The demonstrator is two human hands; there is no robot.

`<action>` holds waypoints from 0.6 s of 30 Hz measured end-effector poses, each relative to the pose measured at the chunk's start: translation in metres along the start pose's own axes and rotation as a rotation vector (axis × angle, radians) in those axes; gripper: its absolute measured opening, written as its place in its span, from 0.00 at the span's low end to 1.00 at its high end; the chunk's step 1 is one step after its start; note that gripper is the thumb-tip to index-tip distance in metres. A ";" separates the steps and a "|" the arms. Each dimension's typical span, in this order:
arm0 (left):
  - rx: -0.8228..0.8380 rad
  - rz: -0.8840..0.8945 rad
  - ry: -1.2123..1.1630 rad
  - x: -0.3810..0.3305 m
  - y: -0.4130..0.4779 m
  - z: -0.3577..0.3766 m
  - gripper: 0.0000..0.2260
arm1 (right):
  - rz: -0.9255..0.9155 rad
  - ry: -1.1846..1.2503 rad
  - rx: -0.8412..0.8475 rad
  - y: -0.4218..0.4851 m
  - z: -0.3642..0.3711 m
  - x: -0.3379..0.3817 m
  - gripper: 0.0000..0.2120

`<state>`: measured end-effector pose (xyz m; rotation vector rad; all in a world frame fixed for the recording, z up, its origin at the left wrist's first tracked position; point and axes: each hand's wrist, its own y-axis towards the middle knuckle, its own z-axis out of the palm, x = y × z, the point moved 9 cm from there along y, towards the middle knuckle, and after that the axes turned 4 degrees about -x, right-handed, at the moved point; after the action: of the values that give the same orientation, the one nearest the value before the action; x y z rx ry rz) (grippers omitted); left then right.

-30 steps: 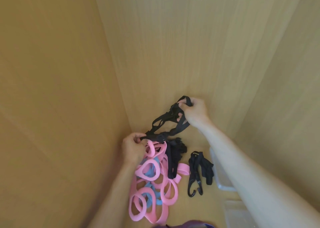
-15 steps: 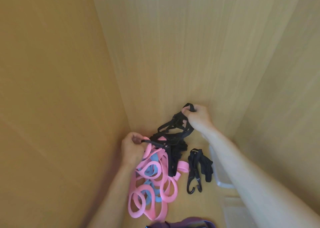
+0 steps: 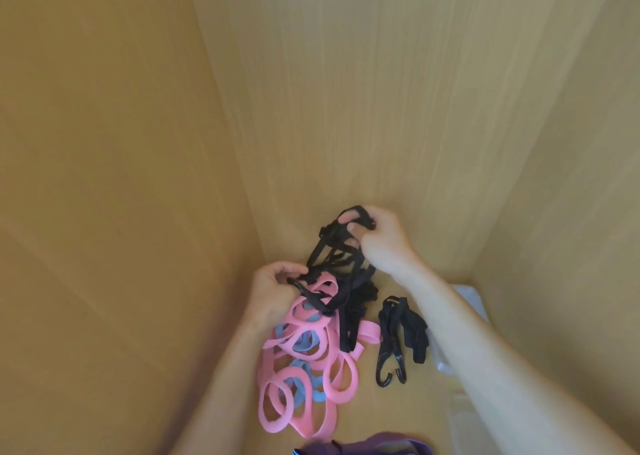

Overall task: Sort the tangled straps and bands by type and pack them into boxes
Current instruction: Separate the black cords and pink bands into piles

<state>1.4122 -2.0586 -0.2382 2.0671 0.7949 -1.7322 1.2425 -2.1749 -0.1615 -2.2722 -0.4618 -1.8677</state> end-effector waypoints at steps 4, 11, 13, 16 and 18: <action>0.088 -0.013 -0.019 0.015 -0.008 0.013 0.14 | -0.065 0.053 -0.027 0.007 -0.022 0.029 0.17; 0.004 -0.096 -0.033 0.050 0.005 0.011 0.17 | -0.125 0.135 -0.031 0.013 -0.052 0.064 0.18; -0.061 -0.094 -0.030 0.054 0.008 0.008 0.15 | -0.134 0.130 -0.011 0.011 -0.056 0.072 0.18; 0.015 -0.003 0.042 0.047 0.007 0.025 0.18 | -0.135 0.126 0.018 0.007 -0.062 0.082 0.18; 0.054 0.050 0.077 0.042 0.006 0.037 0.21 | -0.138 0.120 0.021 0.005 -0.065 0.088 0.17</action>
<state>1.3913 -2.0759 -0.2868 2.1819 0.7194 -1.6749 1.1986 -2.1890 -0.0622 -2.1492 -0.6318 -2.0399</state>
